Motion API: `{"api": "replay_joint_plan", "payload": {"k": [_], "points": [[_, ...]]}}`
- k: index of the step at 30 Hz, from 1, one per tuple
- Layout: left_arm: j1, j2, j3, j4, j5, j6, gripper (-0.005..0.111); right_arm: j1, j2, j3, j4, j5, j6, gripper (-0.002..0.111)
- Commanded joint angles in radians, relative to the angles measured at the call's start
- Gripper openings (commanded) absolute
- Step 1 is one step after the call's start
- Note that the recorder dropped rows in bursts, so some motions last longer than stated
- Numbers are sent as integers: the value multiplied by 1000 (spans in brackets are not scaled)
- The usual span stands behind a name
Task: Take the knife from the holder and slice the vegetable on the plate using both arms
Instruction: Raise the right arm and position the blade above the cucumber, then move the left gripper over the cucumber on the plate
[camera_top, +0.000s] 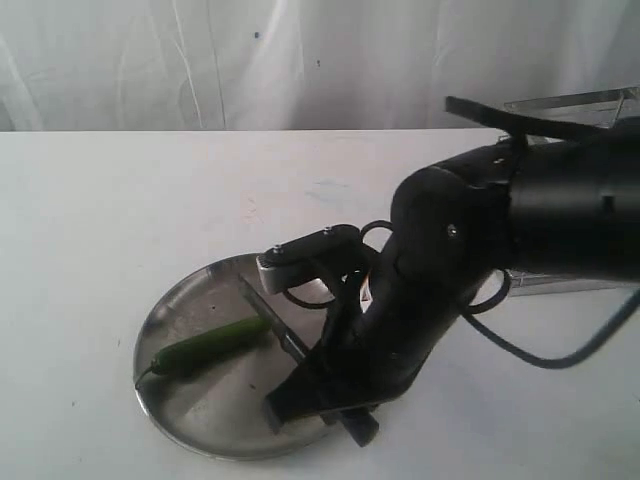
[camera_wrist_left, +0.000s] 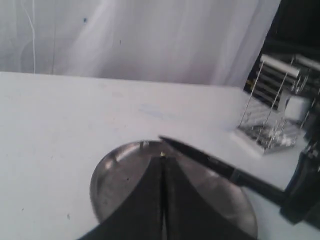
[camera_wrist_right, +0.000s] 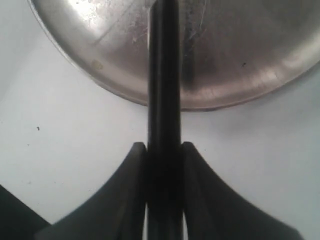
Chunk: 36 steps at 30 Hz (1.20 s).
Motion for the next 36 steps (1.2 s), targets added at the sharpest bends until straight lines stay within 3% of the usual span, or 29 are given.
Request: {"api": "replay_joint_plan", "payload": {"k": [1, 5, 10, 19, 26, 27, 30, 31, 36], "points": [[4, -5, 4, -25, -67, -105, 0, 0, 67, -54, -54, 56, 18, 0], [4, -5, 4, -23, 41, -103, 0, 0, 83, -53, -149, 43, 153, 0], [2, 30, -84, -11, 235, -69, 0, 0, 83, -50, -150, 31, 174, 0], [2, 197, -136, -11, 224, -32, 0, 0, 83, -50, -143, 12, 174, 0], [2, 217, -136, -9, 195, -32, 1, 0, 83, -50, -143, 6, 174, 0], [2, 218, -138, -7, 183, -17, 4, 0, 83, -50, -143, 1, 174, 0], [2, 279, -199, -7, 265, 70, 36, 0, 83, -50, -117, 5, 170, 0], [2, 323, -222, -7, 273, 70, 42, 0, 83, -50, -104, 10, 148, 0], [2, 643, -389, -20, 277, 153, 42, 0, 88, -50, -68, 23, 144, 0]]}}
